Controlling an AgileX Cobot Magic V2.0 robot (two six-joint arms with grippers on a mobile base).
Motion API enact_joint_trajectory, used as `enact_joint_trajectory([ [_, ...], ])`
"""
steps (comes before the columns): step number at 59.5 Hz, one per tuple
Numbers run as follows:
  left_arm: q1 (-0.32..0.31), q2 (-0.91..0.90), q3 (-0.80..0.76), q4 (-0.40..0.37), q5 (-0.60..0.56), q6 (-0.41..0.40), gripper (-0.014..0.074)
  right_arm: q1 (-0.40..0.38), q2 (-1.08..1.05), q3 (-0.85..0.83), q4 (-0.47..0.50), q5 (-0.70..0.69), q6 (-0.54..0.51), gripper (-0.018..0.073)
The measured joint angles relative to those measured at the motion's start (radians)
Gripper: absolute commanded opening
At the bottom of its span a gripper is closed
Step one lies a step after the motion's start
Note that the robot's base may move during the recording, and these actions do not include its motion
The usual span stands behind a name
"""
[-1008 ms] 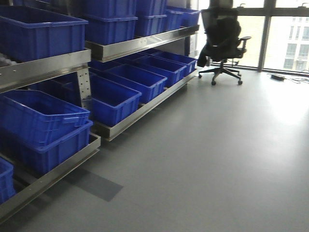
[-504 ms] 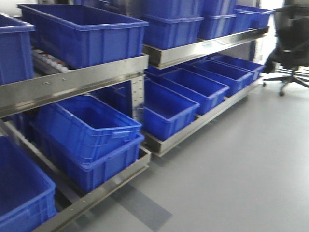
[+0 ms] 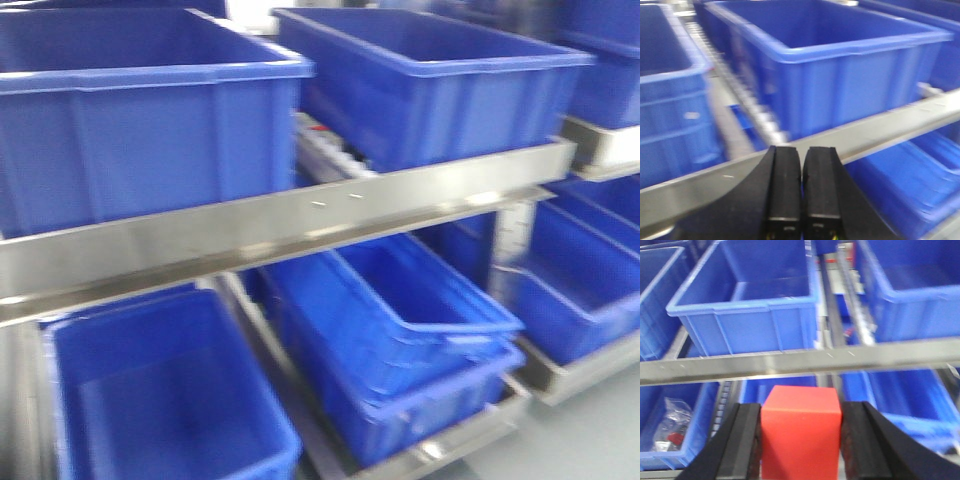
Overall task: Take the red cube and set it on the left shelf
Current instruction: 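Bring the held red cube over an empty blue bin on the shelf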
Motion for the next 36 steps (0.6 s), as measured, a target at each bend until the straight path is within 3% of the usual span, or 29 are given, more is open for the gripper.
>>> enact_joint_trajectory([
  [36, 0.0, 0.0, 0.0, 0.0, 0.0, 0.0, 0.0102, 0.0, 0.0, 0.0, 0.0, 0.0, 0.0, 0.0057],
])
